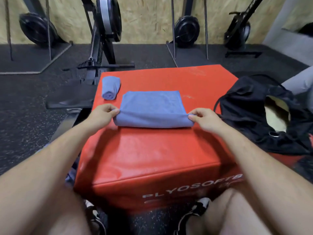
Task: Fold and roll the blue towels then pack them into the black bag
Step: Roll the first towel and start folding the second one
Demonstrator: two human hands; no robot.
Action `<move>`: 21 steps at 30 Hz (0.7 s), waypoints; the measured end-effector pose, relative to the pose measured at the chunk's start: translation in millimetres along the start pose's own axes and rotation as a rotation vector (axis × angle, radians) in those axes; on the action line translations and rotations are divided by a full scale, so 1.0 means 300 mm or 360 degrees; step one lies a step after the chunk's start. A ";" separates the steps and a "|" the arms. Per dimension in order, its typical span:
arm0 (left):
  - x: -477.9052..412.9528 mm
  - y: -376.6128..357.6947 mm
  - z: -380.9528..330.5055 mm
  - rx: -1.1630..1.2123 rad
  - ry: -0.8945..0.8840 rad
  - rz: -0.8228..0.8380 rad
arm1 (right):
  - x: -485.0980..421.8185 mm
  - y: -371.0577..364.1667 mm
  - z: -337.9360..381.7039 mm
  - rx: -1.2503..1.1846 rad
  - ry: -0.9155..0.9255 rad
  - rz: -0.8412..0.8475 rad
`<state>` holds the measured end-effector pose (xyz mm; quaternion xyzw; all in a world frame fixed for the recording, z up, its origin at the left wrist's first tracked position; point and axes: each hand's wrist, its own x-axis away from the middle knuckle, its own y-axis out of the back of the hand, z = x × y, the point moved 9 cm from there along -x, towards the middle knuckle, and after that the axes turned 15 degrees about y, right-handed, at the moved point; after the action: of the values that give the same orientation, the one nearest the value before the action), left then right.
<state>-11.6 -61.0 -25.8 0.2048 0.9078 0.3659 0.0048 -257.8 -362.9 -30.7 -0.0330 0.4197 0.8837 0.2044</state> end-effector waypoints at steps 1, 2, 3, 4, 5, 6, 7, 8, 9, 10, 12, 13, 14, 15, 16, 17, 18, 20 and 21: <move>-0.011 -0.003 0.016 0.0009 0.0022 0.0025 | 0.002 -0.001 -0.001 -0.0011 -0.0002 0.0017; -0.017 -0.008 0.029 0.0024 0.0044 0.0074 | 0.002 -0.002 -0.001 -0.0027 -0.0010 0.0039; -0.017 -0.014 0.040 0.0058 0.0070 0.0134 | 0.004 -0.005 -0.006 -0.0044 -0.0029 0.0067; -0.014 -0.020 0.044 0.0091 0.0093 0.0195 | 0.007 -0.011 -0.009 -0.0068 -0.0055 0.0103; -0.007 -0.026 0.043 0.0113 0.0114 0.0241 | 0.012 -0.016 -0.011 -0.0084 -0.0098 0.0142; 0.001 -0.033 0.037 0.0112 0.0119 0.0275 | 0.016 -0.022 -0.011 -0.0099 -0.0141 0.0178; 0.007 -0.041 0.029 0.0097 0.0121 0.0305 | 0.016 -0.027 -0.013 -0.0064 -0.0168 0.0209; 0.010 -0.052 0.026 0.0062 0.0126 0.0328 | 0.008 -0.034 -0.014 0.0011 -0.0158 0.0238; 0.012 -0.065 0.026 0.0018 0.0129 0.0337 | -0.003 -0.040 -0.014 0.0130 -0.0129 0.0264; 0.010 -0.078 0.024 -0.0031 0.0103 0.0338 | -0.017 -0.050 -0.010 0.0227 -0.0093 0.0282; 0.002 -0.110 0.005 -0.0149 -0.0035 0.0312 | -0.043 -0.084 0.009 0.0323 -0.0041 0.0313; -0.002 -0.126 -0.010 -0.0222 -0.0124 0.0288 | -0.058 -0.103 0.025 0.0365 -0.0017 0.0327; -0.008 -0.140 -0.021 -0.0311 -0.0198 0.0260 | -0.074 -0.123 0.043 0.0407 0.0023 0.0339; -0.017 -0.155 -0.029 -0.0394 -0.0272 0.0236 | -0.089 -0.144 0.059 0.0452 0.0068 0.0355; -0.024 -0.172 -0.035 -0.0464 -0.0342 0.0226 | -0.104 -0.169 0.066 0.0493 0.0105 0.0375; -0.032 -0.193 -0.037 -0.0511 -0.0385 0.0230 | -0.115 -0.191 0.071 0.0533 0.0120 0.0400; -0.036 -0.210 -0.035 -0.0559 -0.0403 0.0232 | -0.122 -0.211 0.067 0.0580 0.0106 0.0426; -0.043 -0.228 -0.030 -0.0693 -0.0400 0.0184 | -0.128 -0.243 0.063 0.0677 0.0072 0.0483; -0.045 -0.233 -0.027 -0.0762 -0.0382 0.0161 | -0.127 -0.256 0.063 0.0730 0.0059 0.0517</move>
<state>-26.3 -116.8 -68.4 0.2848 0.7770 0.5430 0.1423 -191.1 -318.1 -65.8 0.0657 0.6123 0.7860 0.0546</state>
